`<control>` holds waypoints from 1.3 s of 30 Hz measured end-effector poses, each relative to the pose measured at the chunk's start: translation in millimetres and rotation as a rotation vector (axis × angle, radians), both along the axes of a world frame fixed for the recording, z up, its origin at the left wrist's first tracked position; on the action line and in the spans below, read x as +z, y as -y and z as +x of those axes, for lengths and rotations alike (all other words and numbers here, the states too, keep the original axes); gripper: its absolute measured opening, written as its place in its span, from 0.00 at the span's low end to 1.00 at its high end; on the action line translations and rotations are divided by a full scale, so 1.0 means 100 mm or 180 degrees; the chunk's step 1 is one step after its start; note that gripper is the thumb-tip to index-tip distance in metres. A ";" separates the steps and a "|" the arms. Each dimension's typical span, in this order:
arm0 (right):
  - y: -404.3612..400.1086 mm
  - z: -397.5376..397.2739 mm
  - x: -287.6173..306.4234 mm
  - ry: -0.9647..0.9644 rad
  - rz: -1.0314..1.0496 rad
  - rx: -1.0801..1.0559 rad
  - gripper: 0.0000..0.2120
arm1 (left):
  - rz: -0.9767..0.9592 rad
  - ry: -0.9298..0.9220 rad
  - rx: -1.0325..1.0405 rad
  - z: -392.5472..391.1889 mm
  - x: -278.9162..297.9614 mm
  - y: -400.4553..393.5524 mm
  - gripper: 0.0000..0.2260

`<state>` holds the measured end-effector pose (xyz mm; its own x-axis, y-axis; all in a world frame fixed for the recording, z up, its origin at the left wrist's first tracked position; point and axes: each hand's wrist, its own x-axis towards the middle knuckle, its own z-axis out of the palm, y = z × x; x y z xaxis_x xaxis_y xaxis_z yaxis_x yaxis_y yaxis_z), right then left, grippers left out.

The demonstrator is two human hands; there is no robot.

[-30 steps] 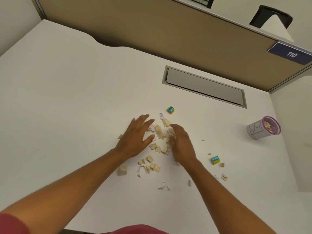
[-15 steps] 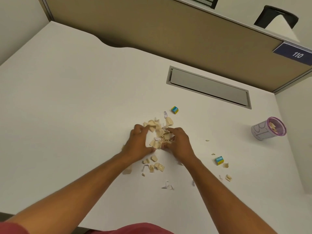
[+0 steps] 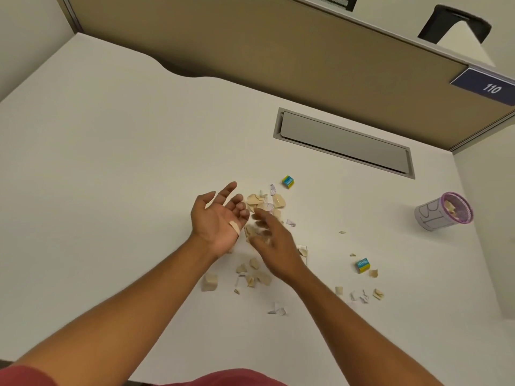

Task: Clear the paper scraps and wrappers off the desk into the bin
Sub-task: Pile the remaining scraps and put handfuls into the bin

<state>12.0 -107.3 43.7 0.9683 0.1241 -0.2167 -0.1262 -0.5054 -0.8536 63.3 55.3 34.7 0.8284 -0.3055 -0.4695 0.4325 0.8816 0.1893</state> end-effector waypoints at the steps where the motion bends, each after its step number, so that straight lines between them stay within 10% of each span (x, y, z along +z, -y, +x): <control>1: -0.10 -0.01 0.04 -0.0601 0.0917 -0.0128 0.24 | -0.0084 0.0080 -0.0010 0.00 -0.01 0.02 0.21; 4: -0.25 0.02 0.07 -0.1449 0.2392 -0.0416 0.18 | -0.0065 0.0288 -0.0133 0.01 -0.02 0.07 0.25; 11: -0.01 0.09 0.01 -0.0942 0.1407 -0.1196 0.13 | 0.0779 0.0874 -0.0492 0.06 -0.02 0.04 0.26; 15: 0.20 0.22 0.06 -0.0205 -0.0181 -0.0332 0.22 | 0.3782 0.1928 -0.0969 0.03 -0.09 -0.08 0.14; 19: 0.43 0.30 0.07 0.0296 -0.0969 0.0060 0.27 | 0.5894 0.3390 -0.1667 -0.03 -0.28 -0.17 0.25; 27: 0.35 0.23 -0.11 0.0024 -0.2319 0.0535 0.41 | 0.6792 0.4048 -0.2957 0.20 -0.30 0.04 0.49; 39: 0.34 0.21 -0.18 0.0523 -0.2528 0.0443 0.06 | 0.7137 0.4485 -0.2318 0.08 -0.22 0.17 0.10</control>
<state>32.9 -141.0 26.0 0.9824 0.1147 -0.1474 0.0775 -0.9684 -0.2370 71.2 38.0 12.4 0.8002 -0.5996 0.0126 -0.5810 -0.7699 0.2639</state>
